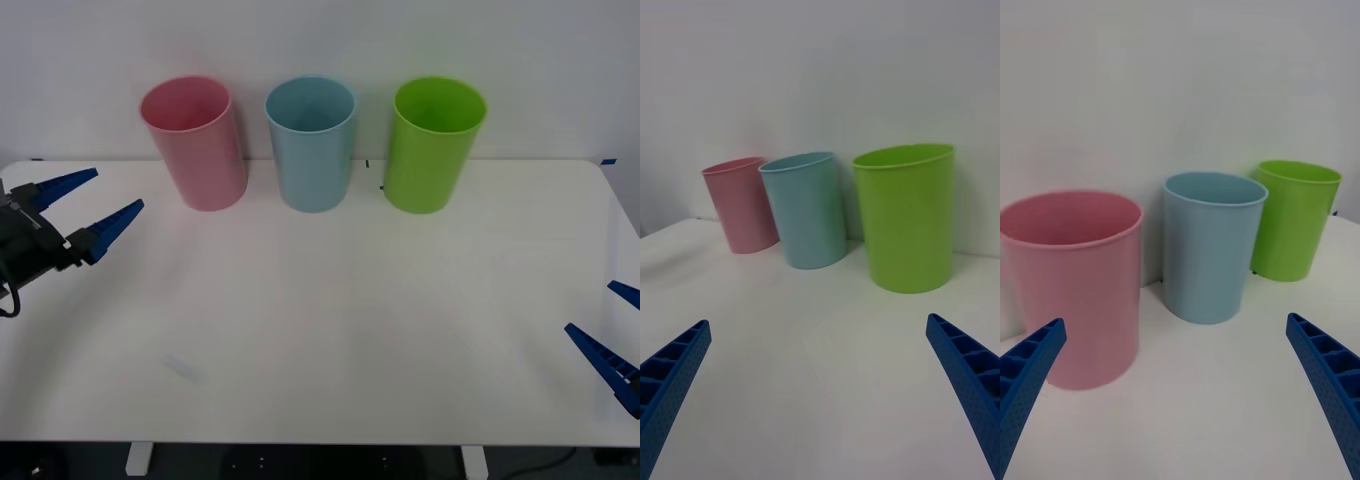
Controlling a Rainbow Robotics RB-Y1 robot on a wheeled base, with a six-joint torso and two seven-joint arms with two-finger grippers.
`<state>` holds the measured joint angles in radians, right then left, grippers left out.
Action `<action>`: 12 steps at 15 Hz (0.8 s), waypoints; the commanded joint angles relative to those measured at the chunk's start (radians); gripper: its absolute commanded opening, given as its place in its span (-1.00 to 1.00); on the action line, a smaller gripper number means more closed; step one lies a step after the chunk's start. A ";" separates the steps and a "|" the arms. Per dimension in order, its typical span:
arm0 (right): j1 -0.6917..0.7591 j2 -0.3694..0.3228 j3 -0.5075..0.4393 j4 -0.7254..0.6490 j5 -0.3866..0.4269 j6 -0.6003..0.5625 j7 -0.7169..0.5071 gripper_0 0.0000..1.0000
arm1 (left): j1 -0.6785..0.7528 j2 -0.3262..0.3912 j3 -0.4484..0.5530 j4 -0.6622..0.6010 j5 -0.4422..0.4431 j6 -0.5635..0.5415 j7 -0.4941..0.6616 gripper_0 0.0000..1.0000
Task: Grasp the object on the table and drop it into the matching bin: aluminum can to the light blue bin, PET bottle to the pink bin.
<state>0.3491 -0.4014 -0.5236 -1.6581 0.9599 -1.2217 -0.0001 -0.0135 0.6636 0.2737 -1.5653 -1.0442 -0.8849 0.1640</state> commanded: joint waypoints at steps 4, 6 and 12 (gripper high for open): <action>0.000 0.000 0.000 0.000 0.000 0.000 0.000 1.00 | 0.130 -0.001 0.117 -0.070 -0.039 -0.089 0.002 1.00; 0.000 0.000 0.000 0.000 0.000 0.000 0.000 1.00 | 0.175 -0.001 0.150 -0.090 -0.040 -0.108 0.002 1.00; 0.000 0.000 0.000 0.000 0.000 0.000 0.000 1.00 | 0.314 -0.001 0.243 -0.124 -0.010 -0.137 -0.011 1.00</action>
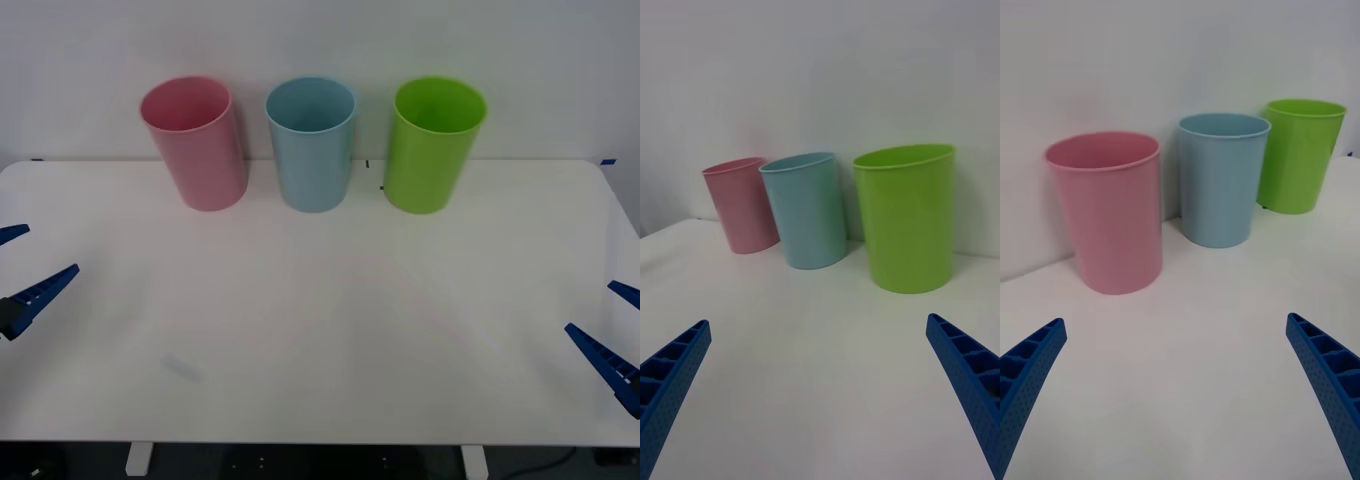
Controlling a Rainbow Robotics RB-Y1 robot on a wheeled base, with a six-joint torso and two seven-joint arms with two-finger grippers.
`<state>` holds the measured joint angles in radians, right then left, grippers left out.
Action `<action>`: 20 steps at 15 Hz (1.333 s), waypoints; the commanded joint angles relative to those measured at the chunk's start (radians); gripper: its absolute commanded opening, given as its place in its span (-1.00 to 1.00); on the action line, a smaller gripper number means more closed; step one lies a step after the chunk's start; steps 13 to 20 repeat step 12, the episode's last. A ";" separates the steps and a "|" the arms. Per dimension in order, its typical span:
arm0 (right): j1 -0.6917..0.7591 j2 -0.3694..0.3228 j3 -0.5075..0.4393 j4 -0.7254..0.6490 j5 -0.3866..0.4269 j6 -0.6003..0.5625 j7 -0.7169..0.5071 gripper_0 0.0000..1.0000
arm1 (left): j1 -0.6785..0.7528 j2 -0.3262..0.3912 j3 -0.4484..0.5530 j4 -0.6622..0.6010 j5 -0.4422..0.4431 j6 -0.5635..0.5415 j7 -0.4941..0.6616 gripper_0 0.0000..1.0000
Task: Grasp the object on the table and drop it into the matching bin: aluminum can to the light blue bin, PET bottle to the pink bin.
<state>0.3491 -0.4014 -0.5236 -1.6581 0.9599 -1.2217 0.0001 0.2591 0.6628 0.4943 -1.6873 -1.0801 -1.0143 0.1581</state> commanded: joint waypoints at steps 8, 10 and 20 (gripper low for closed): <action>0.000 0.000 0.000 0.000 0.000 0.000 0.000 1.00 | 0.120 0.000 0.009 -0.002 0.124 -0.003 0.001 1.00; 0.000 0.000 0.000 0.000 0.000 0.000 0.000 1.00 | 0.120 0.000 0.006 -0.002 0.128 -0.003 0.001 1.00; 0.000 0.000 0.000 0.000 0.000 0.000 0.000 1.00 | 0.120 0.000 0.006 -0.002 0.128 -0.003 0.001 1.00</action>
